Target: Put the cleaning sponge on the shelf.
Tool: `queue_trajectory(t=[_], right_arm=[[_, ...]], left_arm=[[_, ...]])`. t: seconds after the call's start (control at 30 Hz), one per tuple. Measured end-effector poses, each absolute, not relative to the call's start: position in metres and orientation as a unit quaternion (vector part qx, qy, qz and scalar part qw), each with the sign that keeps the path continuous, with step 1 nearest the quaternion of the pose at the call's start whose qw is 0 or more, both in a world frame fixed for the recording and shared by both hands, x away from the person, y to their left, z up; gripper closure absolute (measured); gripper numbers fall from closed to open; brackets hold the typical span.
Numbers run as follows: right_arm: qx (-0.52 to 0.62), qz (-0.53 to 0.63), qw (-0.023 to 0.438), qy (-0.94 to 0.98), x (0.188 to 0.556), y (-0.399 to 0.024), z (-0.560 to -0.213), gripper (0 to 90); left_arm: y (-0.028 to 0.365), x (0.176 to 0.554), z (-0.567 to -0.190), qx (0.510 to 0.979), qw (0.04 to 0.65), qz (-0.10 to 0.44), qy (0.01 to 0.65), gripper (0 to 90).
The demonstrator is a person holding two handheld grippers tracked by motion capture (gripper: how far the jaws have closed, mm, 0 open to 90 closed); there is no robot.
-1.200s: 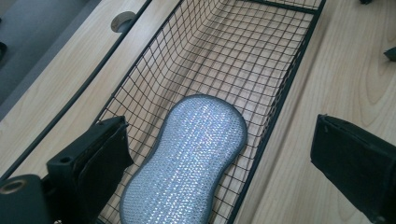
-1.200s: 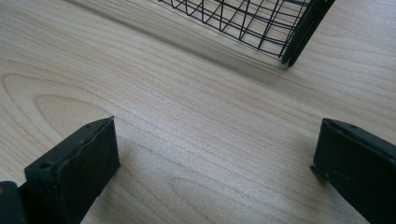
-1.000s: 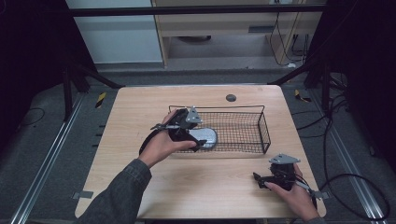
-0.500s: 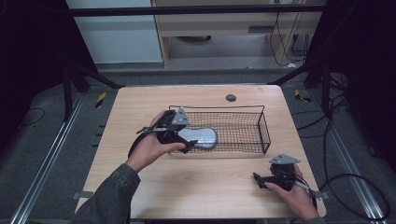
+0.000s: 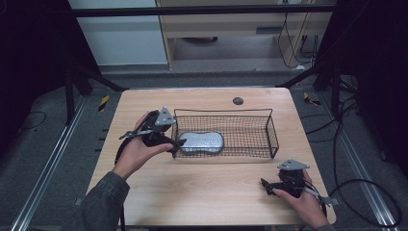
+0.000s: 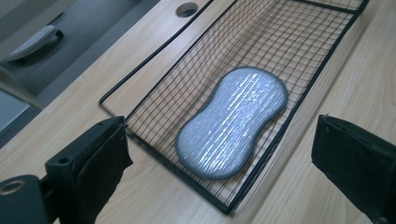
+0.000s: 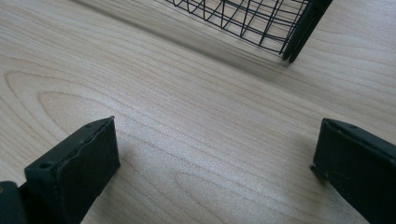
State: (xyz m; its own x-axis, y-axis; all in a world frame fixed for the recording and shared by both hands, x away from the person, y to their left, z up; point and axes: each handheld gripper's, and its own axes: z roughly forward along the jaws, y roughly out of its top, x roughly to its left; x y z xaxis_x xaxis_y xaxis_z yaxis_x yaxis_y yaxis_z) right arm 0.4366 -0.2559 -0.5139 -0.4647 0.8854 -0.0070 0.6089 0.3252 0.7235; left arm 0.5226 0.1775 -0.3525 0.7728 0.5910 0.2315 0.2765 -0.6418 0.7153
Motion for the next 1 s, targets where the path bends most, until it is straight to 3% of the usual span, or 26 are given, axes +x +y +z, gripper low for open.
queue_trajectory(t=[0.47,1.0], right_arm=[[0.475,0.335,0.206,0.788,0.437,-0.256,-0.514,0.4],[0.473,0.335,0.206,0.788,0.437,-0.256,-0.514,0.4]], left_arm=[[0.231,0.526,-0.372,0.865,0.327,0.232,0.302,3.4],[0.274,0.538,-0.424,0.851,0.299,0.224,0.370,3.2]])
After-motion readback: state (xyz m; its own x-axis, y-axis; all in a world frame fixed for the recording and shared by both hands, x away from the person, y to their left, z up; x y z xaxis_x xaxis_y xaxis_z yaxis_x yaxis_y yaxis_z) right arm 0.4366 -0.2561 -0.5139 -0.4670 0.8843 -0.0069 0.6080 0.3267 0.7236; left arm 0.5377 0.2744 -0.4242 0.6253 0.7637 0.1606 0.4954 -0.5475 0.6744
